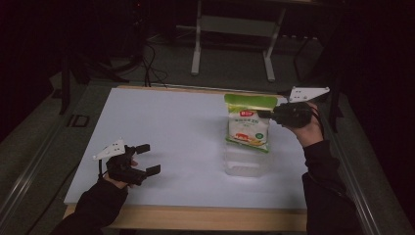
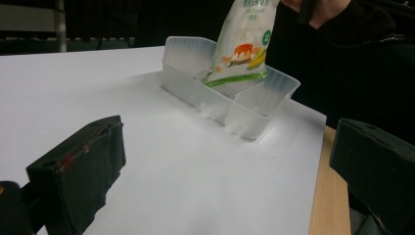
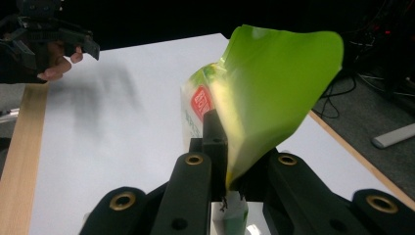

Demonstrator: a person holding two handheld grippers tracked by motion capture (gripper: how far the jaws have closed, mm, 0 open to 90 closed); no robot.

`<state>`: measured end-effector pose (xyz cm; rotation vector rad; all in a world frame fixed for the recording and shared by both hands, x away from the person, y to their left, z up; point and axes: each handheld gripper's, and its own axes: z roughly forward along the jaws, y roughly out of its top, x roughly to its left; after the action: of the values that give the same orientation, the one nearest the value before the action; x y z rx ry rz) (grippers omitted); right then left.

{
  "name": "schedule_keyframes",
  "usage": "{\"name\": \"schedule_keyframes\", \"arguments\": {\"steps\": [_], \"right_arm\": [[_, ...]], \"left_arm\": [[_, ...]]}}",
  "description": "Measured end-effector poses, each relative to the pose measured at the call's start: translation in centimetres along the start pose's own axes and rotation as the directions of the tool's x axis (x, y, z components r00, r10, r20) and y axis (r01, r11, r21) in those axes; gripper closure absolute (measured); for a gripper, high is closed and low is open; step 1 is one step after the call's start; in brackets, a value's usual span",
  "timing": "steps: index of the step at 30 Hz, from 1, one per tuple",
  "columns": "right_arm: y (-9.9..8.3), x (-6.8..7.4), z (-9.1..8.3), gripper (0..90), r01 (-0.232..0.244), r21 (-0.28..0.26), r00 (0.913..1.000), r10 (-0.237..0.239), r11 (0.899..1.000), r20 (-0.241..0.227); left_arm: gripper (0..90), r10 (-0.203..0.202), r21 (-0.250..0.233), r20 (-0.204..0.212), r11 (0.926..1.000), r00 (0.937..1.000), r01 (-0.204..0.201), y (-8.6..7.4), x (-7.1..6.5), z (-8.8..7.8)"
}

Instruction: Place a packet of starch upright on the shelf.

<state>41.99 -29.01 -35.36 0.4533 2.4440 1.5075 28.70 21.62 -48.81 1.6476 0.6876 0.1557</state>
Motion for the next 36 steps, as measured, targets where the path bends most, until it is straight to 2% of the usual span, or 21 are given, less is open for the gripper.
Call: {"name": "schedule_keyframes", "arguments": {"steps": [3, 7, 13, 16, 20, 23, 26, 28, 32, 36], "right_arm": [[-0.7, -0.3, -0.2, 84.3, -0.026, -0.017, 0.9997, 0.026, 1.000, 0.001], [-1.5, -0.3, -0.2, 84.1, -0.037, -0.006, 0.9992, 0.037, 0.999, 0.011], [-3.3, -0.3, 1.2, 84.0, -0.068, 0.014, 0.9977, 0.068, 0.998, 0.001], [-4.1, -0.4, 1.5, 83.9, -0.095, -0.023, 0.9953, 0.095, 0.995, -0.018], [-5.4, -0.3, 1.4, 83.7, -0.121, -0.051, 0.9927, 0.120, 0.991, -0.012], [-6.0, -0.2, 1.3, 83.6, -0.114, -0.043, 0.9933, 0.115, 0.993, 0.018], [-6.6, -0.2, 1.5, 83.7, -0.108, 0.012, 0.9926, 0.107, 0.994, 0.058], [-7.2, -0.3, 1.4, 83.7, -0.128, -0.001, 0.9902, 0.128, 0.992, 0.056], [-7.7, -0.3, 1.2, 83.3, -0.135, -0.008, 0.9892, 0.135, 0.991, 0.056], [-7.6, -0.3, 1.0, 72.7, -0.149, 0.003, 0.9863, 0.148, 0.989, 0.072]], "left_arm": [[0.8, -0.001, 0.002, 0.001, 1.0000, 1.0000, 0.001, -0.1, 0.0, 0.1], [0.8, 0.006, 0.011, 0.004, 0.9999, 1.0000, -0.006, -0.1, -0.1, 0.2], [0.8, 0.001, 0.011, 0.009, 0.9999, 1.0000, -0.001, -0.2, -0.1, 0.3], [0.8, 0.006, 0.014, 0.011, 0.9999, 0.9999, -0.006, -0.3, -0.1, 0.3], [0.8, 0.006, 0.019, 0.015, 0.9998, 0.9999, -0.006, -0.3, -0.1, 0.3], [0.8, 0.009, 0.022, 0.015, 0.9997, 0.9999, -0.009, -0.3, -0.2, 0.4], [0.8, 0.012, 0.028, 0.018, 0.9995, 0.9998, -0.013, -0.3, -0.2, 0.4], [0.8, 0.012, 0.028, 0.020, 0.9995, 0.9997, -0.013, -0.4, -0.3, 0.5], [0.8, 0.011, 0.032, 0.023, 0.9994, 0.9997, -0.012, -0.4, -0.2, 0.6], [0.8, 0.014, 0.036, 0.026, 0.9992, 0.9996, -0.015, -0.4, -0.3, 0.6]]}}
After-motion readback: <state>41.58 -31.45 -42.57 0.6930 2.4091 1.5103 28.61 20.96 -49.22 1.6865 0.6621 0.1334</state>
